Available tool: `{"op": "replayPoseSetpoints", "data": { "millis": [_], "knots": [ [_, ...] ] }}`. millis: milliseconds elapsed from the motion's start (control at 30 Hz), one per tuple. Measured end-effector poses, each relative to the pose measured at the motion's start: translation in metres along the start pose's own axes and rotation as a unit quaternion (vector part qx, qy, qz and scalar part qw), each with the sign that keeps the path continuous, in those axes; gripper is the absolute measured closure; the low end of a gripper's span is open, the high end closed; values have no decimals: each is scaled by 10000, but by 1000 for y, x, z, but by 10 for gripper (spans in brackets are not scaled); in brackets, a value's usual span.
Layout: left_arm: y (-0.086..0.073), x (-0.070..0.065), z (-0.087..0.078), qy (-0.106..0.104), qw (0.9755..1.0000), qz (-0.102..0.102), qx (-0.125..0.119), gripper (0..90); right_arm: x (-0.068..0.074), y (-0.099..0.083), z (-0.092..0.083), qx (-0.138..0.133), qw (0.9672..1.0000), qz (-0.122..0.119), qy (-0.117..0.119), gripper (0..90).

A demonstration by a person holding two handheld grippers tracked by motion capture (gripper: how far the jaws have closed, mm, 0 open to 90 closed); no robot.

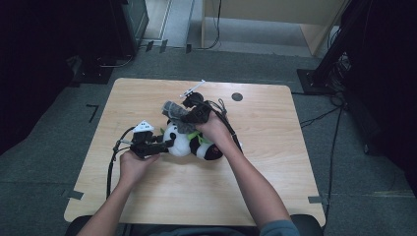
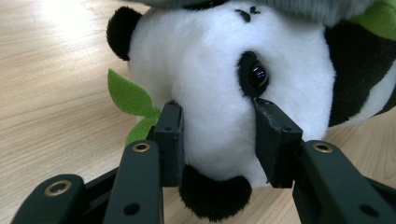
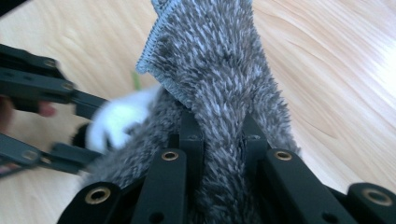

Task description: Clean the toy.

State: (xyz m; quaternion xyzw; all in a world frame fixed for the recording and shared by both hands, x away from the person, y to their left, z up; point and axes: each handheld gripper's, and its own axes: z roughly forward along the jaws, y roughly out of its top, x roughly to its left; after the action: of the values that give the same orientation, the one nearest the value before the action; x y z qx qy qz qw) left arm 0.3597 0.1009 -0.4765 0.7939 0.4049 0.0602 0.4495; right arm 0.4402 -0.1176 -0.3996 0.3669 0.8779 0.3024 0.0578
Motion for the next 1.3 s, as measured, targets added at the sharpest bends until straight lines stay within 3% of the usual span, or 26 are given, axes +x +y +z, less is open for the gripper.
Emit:
{"op": "replayPoseSetpoints", "data": {
  "millis": [167, 433, 667, 833, 967, 1133, 1300],
  "knots": [
    [0, 0, 0, 0, 10000, -20, 4, 582, -17, -8, -7, 36, 9999, 125, -44, 776],
    [0, 1, 0, -27, 10000, -67, 9, 588, -31, -12, -18, -98, 9995, 278, -115, 775],
    [-1, 1, 0, -46, 10000, -14, -29, 585, -46, -17, -34, -156, 9984, 439, -328, 777],
    [-2, 1, 0, -42, 10000, 17, -56, 582, -55, -23, -41, -89, 9979, 429, -480, 778],
    [-2, 2, 0, -62, 9999, 29, -85, 578, -63, -28, -47, -59, 9969, 582, -534, 778],
    [-3, 2, 0, -60, 9999, 35, -110, 574, -60, -24, -58, -187, 9968, 529, -563, 780],
    [-3, 3, 0, -72, 9999, 4, -115, 572, -43, -7, -68, -364, 9977, 329, -466, 781]
  ]
}}
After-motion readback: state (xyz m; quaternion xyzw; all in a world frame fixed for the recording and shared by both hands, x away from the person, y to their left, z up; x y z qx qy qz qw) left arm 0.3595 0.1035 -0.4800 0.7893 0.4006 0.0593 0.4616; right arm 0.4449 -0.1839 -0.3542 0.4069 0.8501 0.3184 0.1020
